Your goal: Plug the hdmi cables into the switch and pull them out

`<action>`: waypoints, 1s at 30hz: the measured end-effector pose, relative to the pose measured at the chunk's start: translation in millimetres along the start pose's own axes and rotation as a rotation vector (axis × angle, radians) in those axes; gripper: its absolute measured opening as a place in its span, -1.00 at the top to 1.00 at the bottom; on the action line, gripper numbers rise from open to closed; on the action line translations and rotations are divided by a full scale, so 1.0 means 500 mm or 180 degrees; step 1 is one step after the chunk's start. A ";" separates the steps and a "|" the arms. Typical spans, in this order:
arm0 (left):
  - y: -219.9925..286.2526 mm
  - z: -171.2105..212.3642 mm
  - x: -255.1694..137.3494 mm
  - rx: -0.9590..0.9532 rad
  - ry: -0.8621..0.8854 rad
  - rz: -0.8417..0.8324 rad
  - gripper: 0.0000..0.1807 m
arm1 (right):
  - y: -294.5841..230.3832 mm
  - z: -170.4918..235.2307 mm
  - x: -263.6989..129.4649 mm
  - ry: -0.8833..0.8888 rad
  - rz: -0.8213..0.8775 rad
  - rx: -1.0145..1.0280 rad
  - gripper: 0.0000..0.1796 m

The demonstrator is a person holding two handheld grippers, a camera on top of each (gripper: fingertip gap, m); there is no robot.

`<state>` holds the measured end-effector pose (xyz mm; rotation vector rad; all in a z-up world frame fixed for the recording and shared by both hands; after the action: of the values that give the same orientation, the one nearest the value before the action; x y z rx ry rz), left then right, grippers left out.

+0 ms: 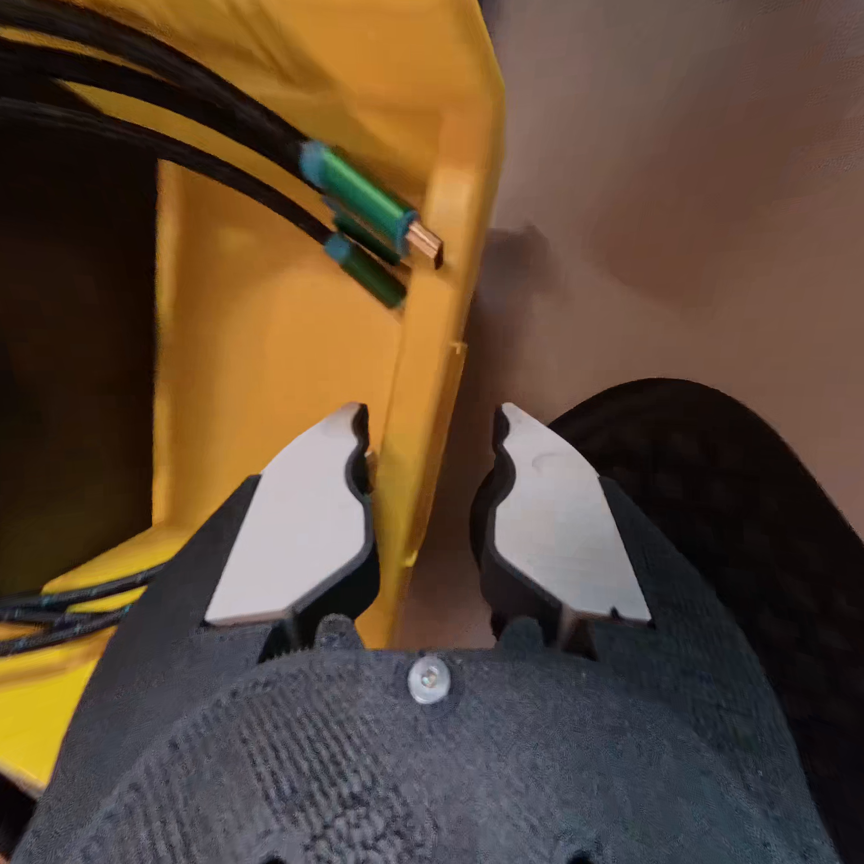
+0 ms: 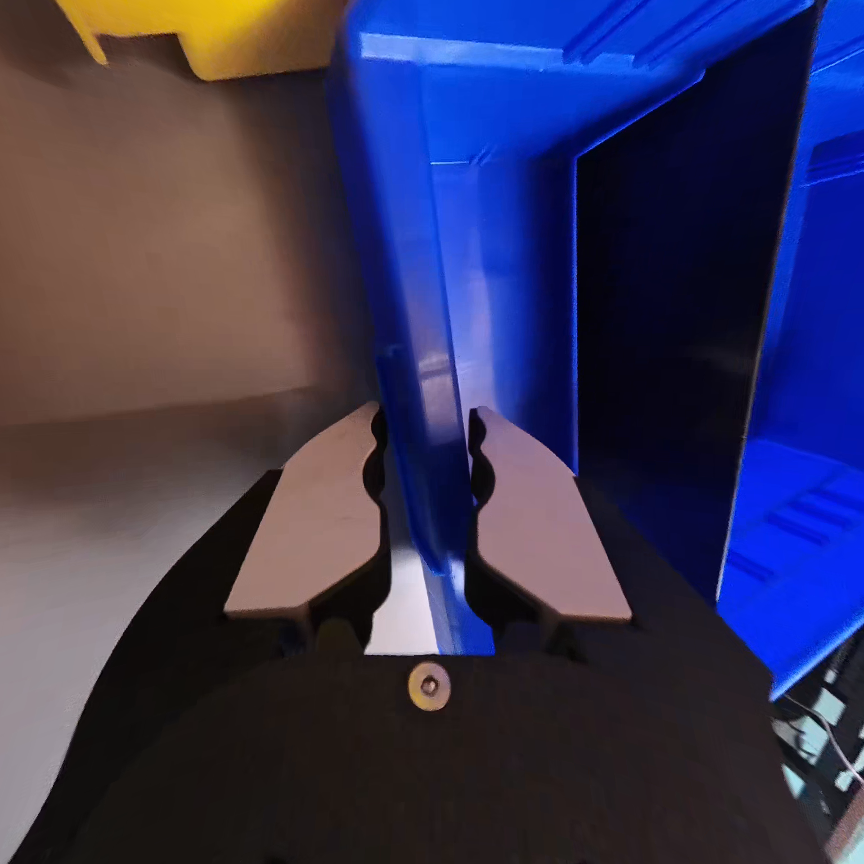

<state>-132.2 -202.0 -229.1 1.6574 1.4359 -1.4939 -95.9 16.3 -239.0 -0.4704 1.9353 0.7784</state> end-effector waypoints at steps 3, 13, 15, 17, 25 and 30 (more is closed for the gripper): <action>-0.009 0.002 0.029 0.0223 -0.0233 0.0029 0.67 | -0.011 0.017 -0.014 0.0074 0.0038 0.0137 0.66; -0.012 0.001 0.031 0.0347 -0.0176 -0.0018 0.68 | -0.034 0.232 -0.117 0.0020 0.0492 0.0752 0.66; -0.019 0.000 0.033 0.0341 -0.0175 -0.0023 0.68 | -0.031 0.281 -0.138 -0.0020 0.0573 0.0842 0.66; -0.029 -0.001 0.037 0.0328 -0.0175 -0.0046 0.67 | -0.023 0.326 -0.155 -0.0075 0.0633 0.0937 0.66; -0.083 -0.014 0.057 0.0267 -0.0201 -0.0073 0.67 | 0.035 0.453 -0.189 -0.0269 0.0737 0.1125 0.66; -0.120 -0.016 0.070 0.0250 -0.0206 -0.0077 0.67 | 0.077 0.507 -0.170 -0.0419 0.0758 0.1168 0.66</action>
<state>-188.1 -162.1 -241.8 1.6270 1.3839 -1.6214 82.1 219.3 -236.0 0.0337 1.9737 0.5662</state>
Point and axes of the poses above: each gripper's, where its closed fingertips meet, x out along the fingers, z out of its underside, y = z × x across the jaws, the point moved 7 cm from there along -x, back along the fingers, and after that the axes turned 15 degrees about x, right-handed, at the moved point
